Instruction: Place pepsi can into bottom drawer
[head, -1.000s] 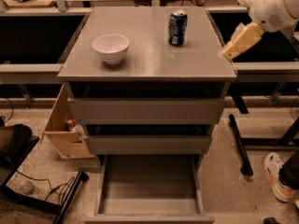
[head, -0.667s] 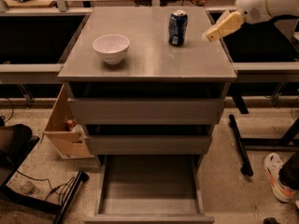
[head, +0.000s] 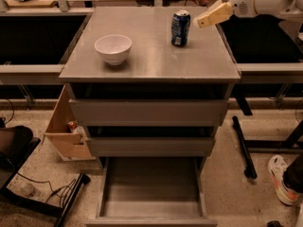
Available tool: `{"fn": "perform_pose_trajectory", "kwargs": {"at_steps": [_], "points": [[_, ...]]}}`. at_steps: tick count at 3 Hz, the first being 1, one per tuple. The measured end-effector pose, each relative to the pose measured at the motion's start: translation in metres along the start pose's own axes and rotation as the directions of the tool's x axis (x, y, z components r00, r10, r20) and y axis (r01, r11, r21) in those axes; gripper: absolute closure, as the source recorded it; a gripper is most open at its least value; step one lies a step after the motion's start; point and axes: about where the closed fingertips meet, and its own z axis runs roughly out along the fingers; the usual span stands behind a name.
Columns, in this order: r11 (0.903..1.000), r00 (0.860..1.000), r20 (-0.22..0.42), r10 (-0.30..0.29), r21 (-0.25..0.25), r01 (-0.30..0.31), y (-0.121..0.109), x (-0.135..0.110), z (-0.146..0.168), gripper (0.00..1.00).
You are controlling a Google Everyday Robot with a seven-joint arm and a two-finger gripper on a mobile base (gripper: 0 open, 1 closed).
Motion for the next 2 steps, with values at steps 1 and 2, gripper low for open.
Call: {"fn": "perform_pose_trajectory", "kwargs": {"at_steps": [1,2], "points": [[1.0,0.999,-0.046,-0.001,0.001,0.001,0.007,0.0,0.016,0.0],[0.9932,0.992,-0.051,0.114,0.028,-0.113,0.02,0.007,0.05,0.0]]}}
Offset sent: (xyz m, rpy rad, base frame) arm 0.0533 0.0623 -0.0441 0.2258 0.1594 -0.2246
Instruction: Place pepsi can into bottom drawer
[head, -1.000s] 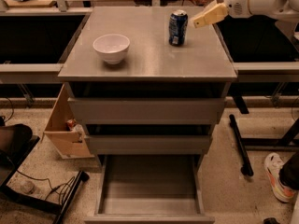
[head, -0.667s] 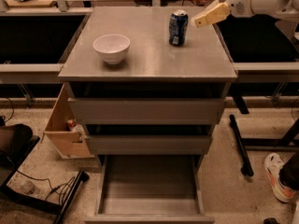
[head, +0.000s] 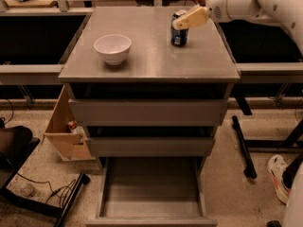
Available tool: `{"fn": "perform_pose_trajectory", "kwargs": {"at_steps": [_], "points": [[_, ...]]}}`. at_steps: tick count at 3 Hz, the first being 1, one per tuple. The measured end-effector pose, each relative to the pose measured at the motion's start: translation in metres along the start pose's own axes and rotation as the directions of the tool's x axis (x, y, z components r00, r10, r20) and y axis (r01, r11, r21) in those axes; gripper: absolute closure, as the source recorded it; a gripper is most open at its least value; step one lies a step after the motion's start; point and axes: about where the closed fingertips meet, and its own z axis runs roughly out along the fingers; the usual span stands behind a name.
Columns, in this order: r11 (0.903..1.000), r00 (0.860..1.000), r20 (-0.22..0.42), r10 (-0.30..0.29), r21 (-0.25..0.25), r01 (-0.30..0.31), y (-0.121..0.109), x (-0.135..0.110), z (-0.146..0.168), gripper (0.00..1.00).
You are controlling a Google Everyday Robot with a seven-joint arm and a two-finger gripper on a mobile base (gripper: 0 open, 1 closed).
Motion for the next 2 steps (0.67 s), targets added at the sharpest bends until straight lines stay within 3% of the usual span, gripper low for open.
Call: {"fn": "perform_pose_trajectory", "kwargs": {"at_steps": [1,2], "points": [[0.989,0.992,0.011,0.125,0.078,-0.126,-0.001,0.011,0.033,0.0],[0.9669,0.981,0.038,0.191,0.165,-0.195,-0.014,0.02,0.056,0.0]]}}
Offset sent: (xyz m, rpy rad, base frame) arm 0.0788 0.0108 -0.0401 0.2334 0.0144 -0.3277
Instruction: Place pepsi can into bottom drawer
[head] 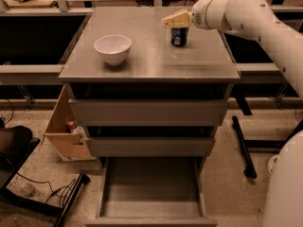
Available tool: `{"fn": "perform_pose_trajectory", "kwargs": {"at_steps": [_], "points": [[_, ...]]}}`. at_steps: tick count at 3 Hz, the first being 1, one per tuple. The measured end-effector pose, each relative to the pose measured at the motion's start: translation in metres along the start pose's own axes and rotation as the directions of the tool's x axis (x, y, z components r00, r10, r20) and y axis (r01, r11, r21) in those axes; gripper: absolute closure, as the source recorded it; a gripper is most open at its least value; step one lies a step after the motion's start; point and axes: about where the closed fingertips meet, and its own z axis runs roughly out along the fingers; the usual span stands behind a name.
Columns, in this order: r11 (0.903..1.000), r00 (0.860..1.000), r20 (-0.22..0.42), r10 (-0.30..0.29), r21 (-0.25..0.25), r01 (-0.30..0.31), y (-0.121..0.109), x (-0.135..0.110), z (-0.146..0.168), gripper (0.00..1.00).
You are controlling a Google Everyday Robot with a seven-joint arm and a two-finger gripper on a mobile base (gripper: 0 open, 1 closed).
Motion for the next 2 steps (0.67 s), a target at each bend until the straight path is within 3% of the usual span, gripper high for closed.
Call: {"fn": "perform_pose_trajectory", "kwargs": {"at_steps": [1,2], "points": [[0.9978,0.999,0.026,0.037,0.055,-0.038,-0.009,0.01,0.025,0.0],[0.9957,0.998,0.042,0.053,0.074,-0.056,-0.01,0.021,0.049,0.0]]}}
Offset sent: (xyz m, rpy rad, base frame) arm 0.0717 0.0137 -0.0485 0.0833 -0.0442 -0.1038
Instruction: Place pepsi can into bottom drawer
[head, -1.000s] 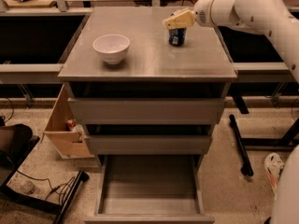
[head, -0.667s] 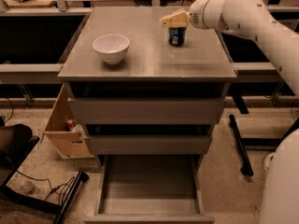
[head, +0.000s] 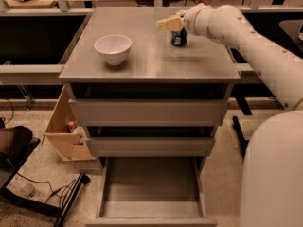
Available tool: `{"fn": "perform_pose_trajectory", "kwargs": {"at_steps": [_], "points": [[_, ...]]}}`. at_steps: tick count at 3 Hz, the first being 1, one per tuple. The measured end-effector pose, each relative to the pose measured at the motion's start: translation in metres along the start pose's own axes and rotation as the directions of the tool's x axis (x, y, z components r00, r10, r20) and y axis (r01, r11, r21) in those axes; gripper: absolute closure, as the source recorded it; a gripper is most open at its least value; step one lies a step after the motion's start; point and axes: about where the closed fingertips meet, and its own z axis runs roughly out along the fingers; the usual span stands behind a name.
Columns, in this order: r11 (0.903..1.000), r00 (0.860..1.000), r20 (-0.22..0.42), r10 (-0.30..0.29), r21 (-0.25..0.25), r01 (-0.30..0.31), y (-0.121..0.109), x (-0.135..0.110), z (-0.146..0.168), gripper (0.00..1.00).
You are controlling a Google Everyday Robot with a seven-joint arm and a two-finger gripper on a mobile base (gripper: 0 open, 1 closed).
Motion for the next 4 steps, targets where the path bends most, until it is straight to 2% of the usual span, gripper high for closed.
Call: {"fn": "perform_pose_trajectory", "kwargs": {"at_steps": [1,2,4], "points": [[0.9999,1.0,0.014,0.012,0.012,-0.012,0.0,0.014,0.019,0.18],[0.9993,0.999,0.03,0.03,0.02,-0.031,0.0,0.026,0.03,0.41],[0.9992,0.999,0.031,0.033,0.02,-0.033,0.0,0.028,0.032,0.87]]}}
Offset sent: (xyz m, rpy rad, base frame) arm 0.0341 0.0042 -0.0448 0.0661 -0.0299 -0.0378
